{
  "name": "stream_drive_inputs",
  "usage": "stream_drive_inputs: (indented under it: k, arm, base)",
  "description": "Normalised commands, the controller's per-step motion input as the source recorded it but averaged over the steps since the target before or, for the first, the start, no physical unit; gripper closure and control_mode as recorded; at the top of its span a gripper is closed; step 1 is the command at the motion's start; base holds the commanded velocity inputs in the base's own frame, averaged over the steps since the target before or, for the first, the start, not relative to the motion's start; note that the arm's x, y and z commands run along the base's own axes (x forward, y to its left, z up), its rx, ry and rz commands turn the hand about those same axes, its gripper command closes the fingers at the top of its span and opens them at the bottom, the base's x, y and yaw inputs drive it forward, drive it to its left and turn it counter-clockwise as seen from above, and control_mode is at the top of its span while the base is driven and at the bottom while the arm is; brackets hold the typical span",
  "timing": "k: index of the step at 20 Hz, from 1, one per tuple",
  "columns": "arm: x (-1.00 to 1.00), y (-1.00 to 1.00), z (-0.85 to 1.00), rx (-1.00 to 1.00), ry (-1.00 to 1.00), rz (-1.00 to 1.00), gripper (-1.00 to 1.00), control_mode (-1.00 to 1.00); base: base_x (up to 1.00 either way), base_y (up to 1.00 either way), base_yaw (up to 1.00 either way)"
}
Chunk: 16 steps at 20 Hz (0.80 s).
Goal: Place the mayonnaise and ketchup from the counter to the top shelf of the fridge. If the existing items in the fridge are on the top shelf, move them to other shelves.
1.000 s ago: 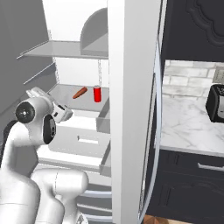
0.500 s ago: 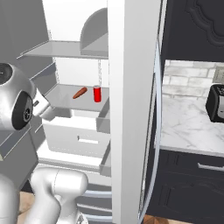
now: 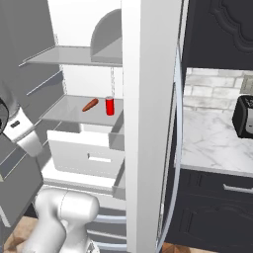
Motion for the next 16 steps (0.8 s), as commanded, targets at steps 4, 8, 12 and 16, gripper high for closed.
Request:
stream_drive_inputs:
  k: [4, 8, 12, 16]
  arm:
    - [-0.56, -0.14, -0.1, -0.06, -0.11, 0.22, -1.0, -1.0]
    - [-0.14, -0.18, 0.0, -0.07, -0.34, 0.3, -1.0, -1.0]
    - [0.01, 0.01, 0.0, -0.06, -0.13, 0.19, -1.0, -1.0]
    - [0.05, 0.03, 0.0, 0.0, 0.0, 0.0, -1.0, -1.0]
  base:
    - [0.0, 0.0, 0.0]
    - [0.0, 0.0, 0.0]
    - [0.0, 0.0, 0.0]
    - [0.0, 0.0, 0.0]
